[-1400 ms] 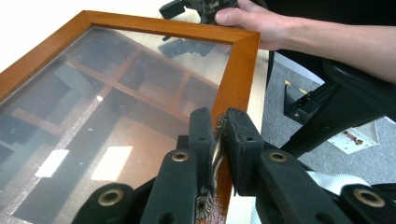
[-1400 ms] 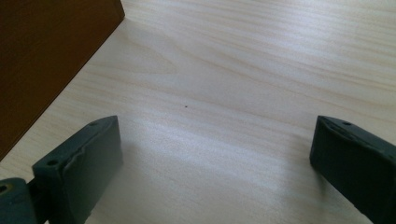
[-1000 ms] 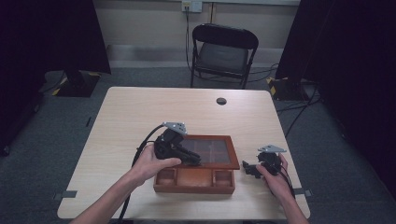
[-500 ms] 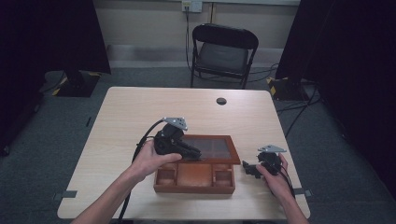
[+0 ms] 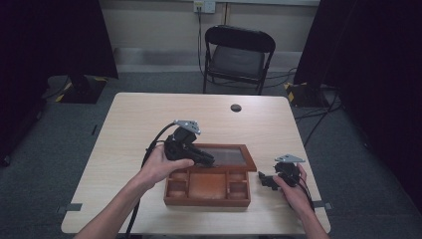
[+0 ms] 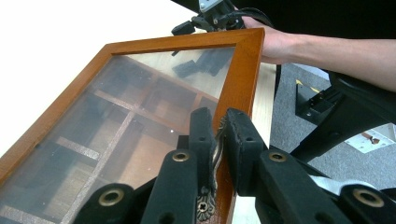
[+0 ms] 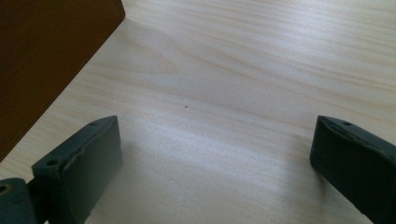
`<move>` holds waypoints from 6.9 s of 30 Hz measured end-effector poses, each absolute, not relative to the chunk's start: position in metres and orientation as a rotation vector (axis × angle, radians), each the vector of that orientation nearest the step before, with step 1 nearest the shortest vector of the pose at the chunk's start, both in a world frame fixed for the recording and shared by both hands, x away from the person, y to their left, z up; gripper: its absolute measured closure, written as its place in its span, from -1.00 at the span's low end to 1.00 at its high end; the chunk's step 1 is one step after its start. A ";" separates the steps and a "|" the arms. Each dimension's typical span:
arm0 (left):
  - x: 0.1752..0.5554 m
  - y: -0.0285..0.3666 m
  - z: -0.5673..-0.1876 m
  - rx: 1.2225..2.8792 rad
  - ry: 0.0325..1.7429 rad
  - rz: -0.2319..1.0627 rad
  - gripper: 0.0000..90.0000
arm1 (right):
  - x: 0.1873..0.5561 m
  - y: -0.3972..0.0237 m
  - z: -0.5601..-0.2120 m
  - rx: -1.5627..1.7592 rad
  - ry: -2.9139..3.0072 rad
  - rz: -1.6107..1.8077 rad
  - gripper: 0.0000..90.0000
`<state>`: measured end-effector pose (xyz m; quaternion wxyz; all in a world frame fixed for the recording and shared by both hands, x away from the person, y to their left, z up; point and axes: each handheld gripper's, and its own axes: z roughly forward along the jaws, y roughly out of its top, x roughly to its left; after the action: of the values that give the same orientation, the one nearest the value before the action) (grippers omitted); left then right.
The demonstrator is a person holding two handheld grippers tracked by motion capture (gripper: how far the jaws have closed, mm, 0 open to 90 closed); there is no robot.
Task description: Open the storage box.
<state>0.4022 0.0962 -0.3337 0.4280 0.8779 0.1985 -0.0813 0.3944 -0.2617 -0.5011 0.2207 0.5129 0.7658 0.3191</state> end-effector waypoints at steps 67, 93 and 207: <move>0.416 0.091 -0.310 2.220 0.458 -0.100 0.84 | 0.396 -0.262 -0.501 1.411 2.128 0.878 -0.99; 0.416 0.091 -0.312 2.219 0.447 -0.107 0.84 | 0.396 -0.262 -0.501 1.411 2.127 0.877 -0.99; 0.415 0.089 -0.312 2.225 0.452 -0.103 0.84 | 0.396 -0.262 -0.501 1.411 2.128 0.878 -0.99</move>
<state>0.4153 0.0888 -0.3125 0.4208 0.8881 0.1802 -0.0410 0.3957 -0.2616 -0.5011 0.2189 0.5098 0.7691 0.3173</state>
